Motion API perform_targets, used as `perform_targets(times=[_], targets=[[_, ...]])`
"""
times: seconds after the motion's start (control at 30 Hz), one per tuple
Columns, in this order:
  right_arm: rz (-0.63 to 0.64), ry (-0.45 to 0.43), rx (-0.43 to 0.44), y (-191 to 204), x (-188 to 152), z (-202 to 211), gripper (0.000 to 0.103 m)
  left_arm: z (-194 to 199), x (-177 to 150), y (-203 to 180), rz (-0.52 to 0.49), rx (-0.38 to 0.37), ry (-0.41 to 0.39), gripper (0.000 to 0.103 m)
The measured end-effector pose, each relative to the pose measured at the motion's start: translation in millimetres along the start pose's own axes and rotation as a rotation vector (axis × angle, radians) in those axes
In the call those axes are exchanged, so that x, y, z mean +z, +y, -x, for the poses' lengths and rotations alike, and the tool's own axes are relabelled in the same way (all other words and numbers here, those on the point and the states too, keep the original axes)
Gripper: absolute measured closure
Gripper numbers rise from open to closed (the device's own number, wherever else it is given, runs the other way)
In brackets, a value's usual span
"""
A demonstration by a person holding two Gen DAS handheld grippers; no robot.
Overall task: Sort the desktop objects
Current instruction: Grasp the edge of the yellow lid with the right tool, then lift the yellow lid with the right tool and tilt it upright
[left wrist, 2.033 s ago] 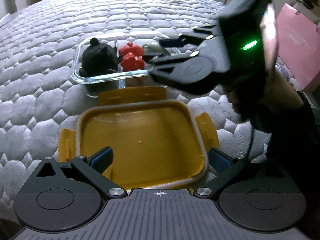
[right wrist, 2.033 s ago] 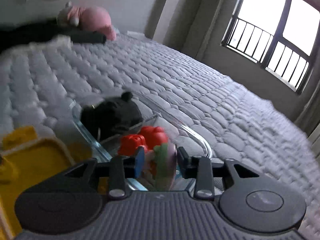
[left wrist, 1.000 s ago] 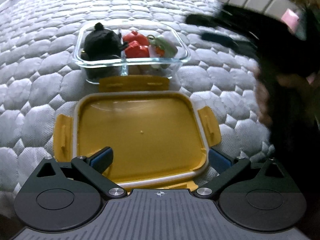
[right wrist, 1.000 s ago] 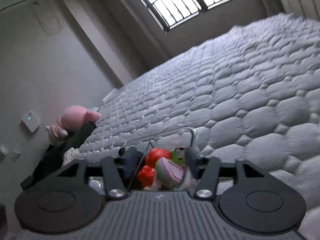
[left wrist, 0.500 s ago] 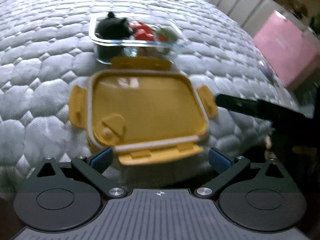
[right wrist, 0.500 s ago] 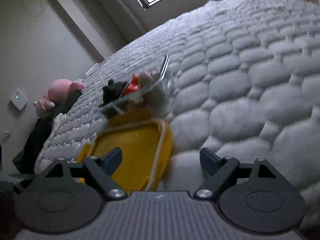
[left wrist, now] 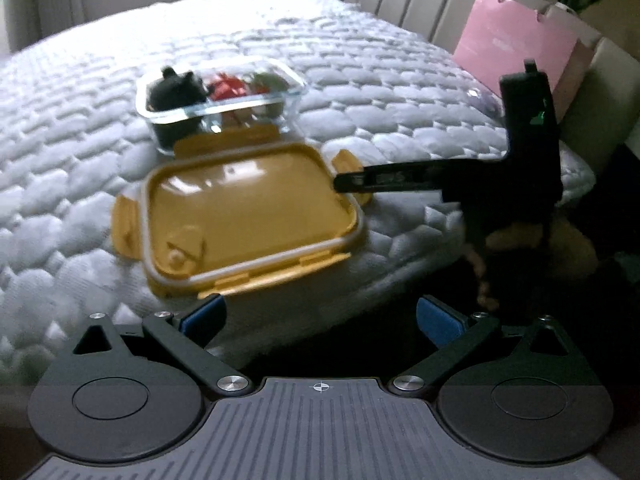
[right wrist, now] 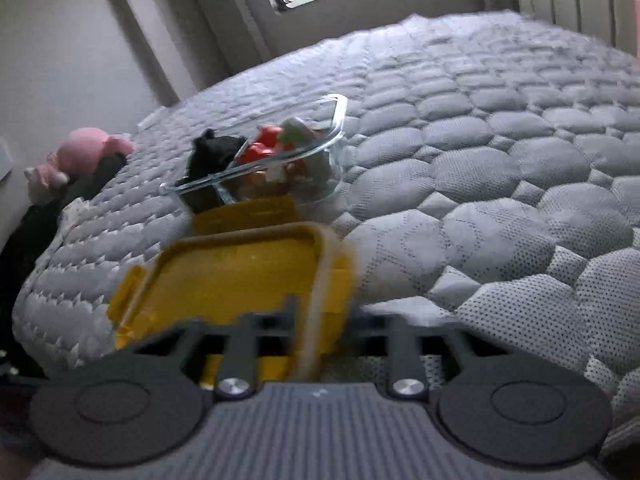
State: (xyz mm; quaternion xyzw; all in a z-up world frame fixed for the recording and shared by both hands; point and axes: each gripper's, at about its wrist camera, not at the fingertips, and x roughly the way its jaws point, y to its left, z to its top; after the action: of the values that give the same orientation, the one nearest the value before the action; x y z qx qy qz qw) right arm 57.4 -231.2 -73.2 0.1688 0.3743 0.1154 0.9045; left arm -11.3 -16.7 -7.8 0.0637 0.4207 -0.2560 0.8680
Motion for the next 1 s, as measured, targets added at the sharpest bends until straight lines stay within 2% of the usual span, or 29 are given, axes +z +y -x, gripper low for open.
perform_targets(times=[0.1, 0.2, 0.37, 0.47, 0.57, 0.63, 0.7, 0.83, 0.93, 1.0], targets=[[-0.057, 0.028, 0.052, 2, 17, 10, 0.086, 16, -4, 1, -0.064, 0.101, -0.094, 0.000], [-0.001, -0.003, 0.071, 22, 36, 28, 0.087, 33, -10, 4, -0.124, 0.224, -0.198, 0.000], [0.080, -0.036, 0.136, 62, 61, 43, 0.082, 45, -17, -5, -0.220, 0.404, -0.352, 0.000], [0.133, -0.051, 0.170, 84, 70, 46, 0.087, 37, -22, -25, -0.361, 0.525, -0.444, 0.000], [0.171, -0.068, 0.188, 98, 74, 45, 0.087, 8, -30, -46, -0.571, 0.728, -0.550, 0.000], [0.170, -0.085, 0.186, 96, 75, 44, 0.087, -18, -31, -53, -0.680, 0.839, -0.539, 0.000], [0.158, -0.100, 0.182, 90, 74, 43, 0.087, -35, -28, -57, -0.717, 0.838, -0.482, 0.000], [0.051, -0.073, 0.262, 62, 74, 35, 0.088, -40, -16, -66, -0.689, 0.653, -0.399, 0.000], [0.001, -0.052, 0.283, 48, 76, 28, 0.088, -44, -12, -79, -0.709, 0.599, -0.361, 0.000], [0.011, -0.053, 0.275, 41, 75, 28, 0.080, -41, -8, -83, -0.706, 0.544, -0.329, 0.000]])
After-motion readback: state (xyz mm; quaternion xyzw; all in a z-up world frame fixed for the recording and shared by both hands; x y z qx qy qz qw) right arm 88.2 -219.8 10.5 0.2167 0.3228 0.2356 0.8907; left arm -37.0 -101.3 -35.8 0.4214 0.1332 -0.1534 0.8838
